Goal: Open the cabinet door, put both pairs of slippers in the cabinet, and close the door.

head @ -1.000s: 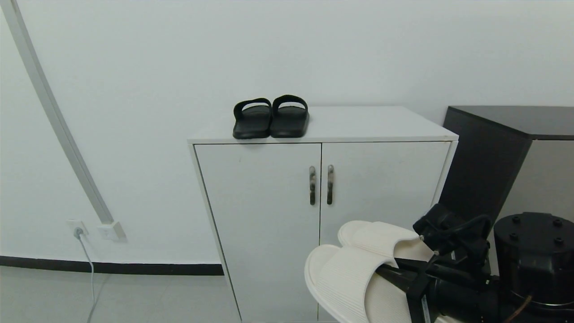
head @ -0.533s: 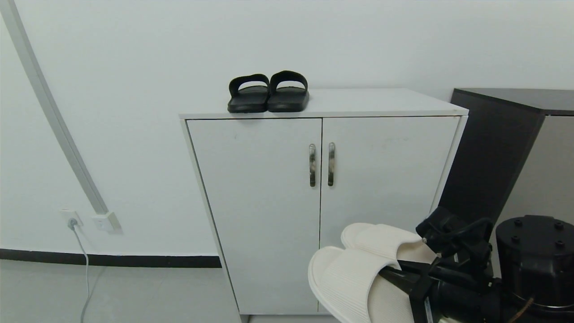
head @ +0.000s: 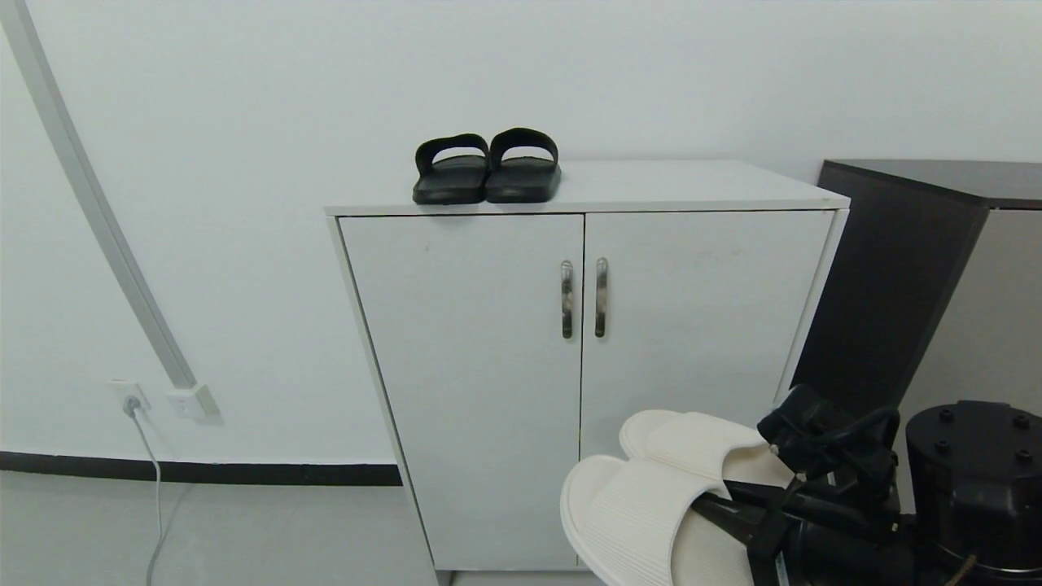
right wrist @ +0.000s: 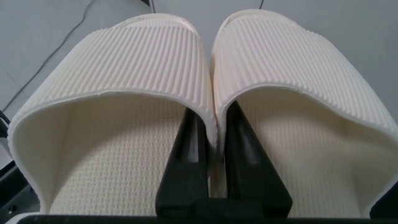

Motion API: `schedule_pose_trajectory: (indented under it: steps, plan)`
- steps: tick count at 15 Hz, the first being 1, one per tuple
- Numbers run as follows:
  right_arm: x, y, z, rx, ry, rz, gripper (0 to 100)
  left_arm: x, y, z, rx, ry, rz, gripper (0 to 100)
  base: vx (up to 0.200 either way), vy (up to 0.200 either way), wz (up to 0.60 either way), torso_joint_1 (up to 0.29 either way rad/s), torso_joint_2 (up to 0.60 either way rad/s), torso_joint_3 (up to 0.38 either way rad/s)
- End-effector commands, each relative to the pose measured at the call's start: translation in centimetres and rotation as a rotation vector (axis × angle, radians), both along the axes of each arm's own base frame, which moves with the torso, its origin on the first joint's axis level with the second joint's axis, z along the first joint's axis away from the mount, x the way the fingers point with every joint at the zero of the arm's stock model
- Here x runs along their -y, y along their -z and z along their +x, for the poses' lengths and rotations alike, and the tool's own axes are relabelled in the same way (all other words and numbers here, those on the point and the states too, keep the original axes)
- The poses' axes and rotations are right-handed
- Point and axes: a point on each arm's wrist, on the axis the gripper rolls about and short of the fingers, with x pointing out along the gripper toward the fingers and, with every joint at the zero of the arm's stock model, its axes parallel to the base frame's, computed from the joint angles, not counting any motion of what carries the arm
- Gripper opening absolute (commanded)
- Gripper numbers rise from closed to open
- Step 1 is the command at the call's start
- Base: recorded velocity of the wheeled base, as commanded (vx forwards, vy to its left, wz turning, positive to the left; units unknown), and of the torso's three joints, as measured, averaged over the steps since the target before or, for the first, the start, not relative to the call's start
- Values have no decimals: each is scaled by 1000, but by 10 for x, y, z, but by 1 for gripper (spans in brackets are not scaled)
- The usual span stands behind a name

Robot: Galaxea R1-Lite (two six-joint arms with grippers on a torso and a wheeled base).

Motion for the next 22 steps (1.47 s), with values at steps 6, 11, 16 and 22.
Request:
schedule_pose_trajectory:
  steps: [6, 11, 16, 22]
  plan:
    - [0, 1, -1, -1, -2, -1, 0, 3, -53, 14, -89, 147, -130, 100, 0, 0, 0, -11, 55, 56]
    - [1, 1, -1, 6, -7, -6, 0, 10, -69, 54, -227, 456, -158, 100, 0, 0, 0, 0, 0, 0]
    - [1, 1, -1, 17, -8, 4, 0, 14, -88, 109, -327, 525, -65, 100, 0, 0, 0, 0, 0, 0]
    - [1, 1, -1, 17, -8, 4, 0, 47, -113, 163, -370, 721, -40, 100, 0, 0, 0, 0, 0, 0]
